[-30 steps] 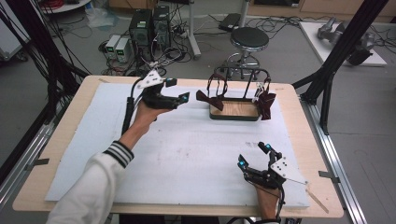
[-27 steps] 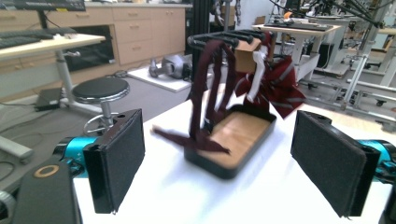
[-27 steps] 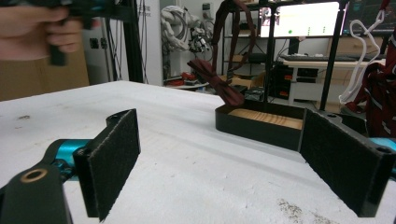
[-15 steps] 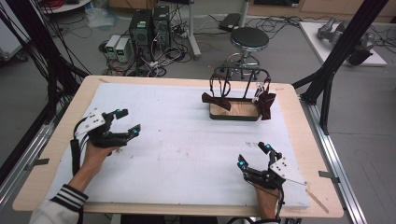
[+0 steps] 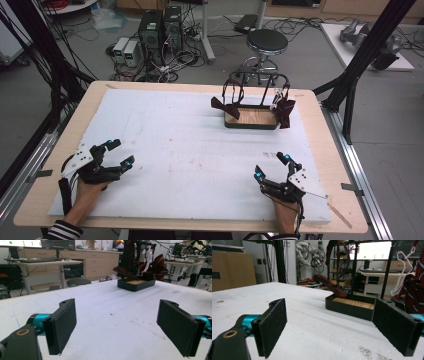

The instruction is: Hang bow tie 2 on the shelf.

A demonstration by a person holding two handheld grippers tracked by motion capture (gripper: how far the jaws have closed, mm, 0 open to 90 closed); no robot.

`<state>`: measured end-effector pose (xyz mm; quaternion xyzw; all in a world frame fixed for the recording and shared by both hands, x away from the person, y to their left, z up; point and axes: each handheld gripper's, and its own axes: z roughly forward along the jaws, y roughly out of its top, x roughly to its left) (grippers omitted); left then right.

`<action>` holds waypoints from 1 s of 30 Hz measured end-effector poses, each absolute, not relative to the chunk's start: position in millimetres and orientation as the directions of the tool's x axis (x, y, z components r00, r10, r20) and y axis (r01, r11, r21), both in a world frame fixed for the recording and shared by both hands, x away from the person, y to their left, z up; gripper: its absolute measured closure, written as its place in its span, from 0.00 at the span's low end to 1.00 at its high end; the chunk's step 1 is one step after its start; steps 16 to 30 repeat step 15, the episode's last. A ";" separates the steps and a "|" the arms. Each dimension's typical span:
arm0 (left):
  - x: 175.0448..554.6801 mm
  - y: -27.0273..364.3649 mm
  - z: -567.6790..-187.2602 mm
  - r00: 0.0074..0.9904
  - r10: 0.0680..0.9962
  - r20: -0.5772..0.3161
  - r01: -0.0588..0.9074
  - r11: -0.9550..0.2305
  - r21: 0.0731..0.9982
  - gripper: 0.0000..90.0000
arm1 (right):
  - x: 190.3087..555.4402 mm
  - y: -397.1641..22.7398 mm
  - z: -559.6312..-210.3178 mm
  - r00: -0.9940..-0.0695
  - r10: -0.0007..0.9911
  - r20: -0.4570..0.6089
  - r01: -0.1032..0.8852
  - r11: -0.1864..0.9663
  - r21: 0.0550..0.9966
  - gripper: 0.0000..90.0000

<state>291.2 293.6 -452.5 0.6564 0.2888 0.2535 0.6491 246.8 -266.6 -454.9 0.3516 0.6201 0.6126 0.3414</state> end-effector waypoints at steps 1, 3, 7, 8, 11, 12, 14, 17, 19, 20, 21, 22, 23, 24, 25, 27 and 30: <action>291.2 294.0 -452.3 0.706 0.707 -0.043 0.046 0.015 0.999 0.18 | 247.1 -266.7 -454.8 -0.518 0.855 0.007 0.017 0.002 1.000 0.13; 291.2 294.8 -452.8 0.709 0.704 -0.047 0.045 0.021 0.999 0.18 | 247.2 -266.8 -454.9 -0.518 0.855 0.006 0.016 0.002 1.000 0.13; 289.1 296.2 -454.2 0.693 0.719 -0.047 0.028 0.038 0.999 0.18 | 247.1 -267.0 -455.0 -0.520 0.854 0.009 0.017 0.000 1.000 0.13; 288.7 295.9 -454.3 0.690 0.722 -0.044 0.024 0.038 0.999 0.18 | 247.0 -267.1 -454.8 -0.521 0.853 0.010 0.018 -0.001 1.000 0.13; 288.1 296.1 -454.6 0.691 0.722 -0.042 0.018 0.041 0.999 0.18 | 246.8 -267.1 -454.9 -0.522 0.853 0.007 0.015 0.002 1.000 0.13; 287.6 296.1 -454.8 0.689 0.723 -0.042 0.015 0.043 0.999 0.18 | 246.5 -267.1 -455.0 -0.521 0.853 0.009 0.018 0.000 1.000 0.13; 287.4 296.2 -454.8 0.691 0.722 -0.039 0.012 0.043 0.999 0.18 | 246.7 -267.5 -455.0 -0.520 0.854 0.011 0.015 -0.004 1.000 0.13; 286.9 296.1 -455.1 0.688 0.725 -0.039 0.007 0.047 0.999 0.18 | 246.7 -267.5 -455.0 -0.520 0.854 0.011 0.015 -0.004 1.000 0.13; 286.9 296.1 -455.1 0.688 0.725 -0.039 0.007 0.047 0.999 0.18 | 246.7 -267.5 -455.0 -0.520 0.854 0.011 0.015 -0.004 1.000 0.13; 286.9 296.1 -455.1 0.688 0.725 -0.039 0.007 0.047 0.999 0.18 | 246.7 -267.5 -455.0 -0.520 0.854 0.011 0.015 -0.004 1.000 0.13; 286.9 296.1 -455.1 0.688 0.725 -0.039 0.007 0.047 0.999 0.18 | 246.7 -267.5 -455.0 -0.520 0.854 0.011 0.015 -0.004 1.000 0.13; 286.9 296.1 -455.1 0.688 0.725 -0.039 0.007 0.047 0.999 0.18 | 246.7 -267.5 -455.0 -0.520 0.854 0.011 0.015 -0.004 1.000 0.13; 286.9 296.1 -455.1 0.688 0.725 -0.039 0.007 0.047 0.999 0.18 | 246.7 -267.5 -455.0 -0.520 0.854 0.011 0.015 -0.004 1.000 0.13; 286.9 296.1 -455.1 0.688 0.725 -0.039 0.007 0.047 0.999 0.18 | 246.7 -267.5 -455.0 -0.520 0.854 0.011 0.015 -0.004 1.000 0.13; 286.9 296.1 -455.1 0.688 0.725 -0.039 0.007 0.047 0.999 0.18 | 246.7 -267.5 -455.0 -0.520 0.854 0.011 0.015 -0.004 1.000 0.13; 286.9 296.1 -455.1 0.688 0.725 -0.039 0.007 0.047 0.999 0.18 | 246.7 -267.5 -455.0 -0.520 0.854 0.011 0.015 -0.004 1.000 0.13; 286.9 296.1 -455.1 0.688 0.725 -0.039 0.007 0.047 0.999 0.18 | 246.7 -267.5 -455.0 -0.520 0.854 0.011 0.015 -0.004 1.000 0.13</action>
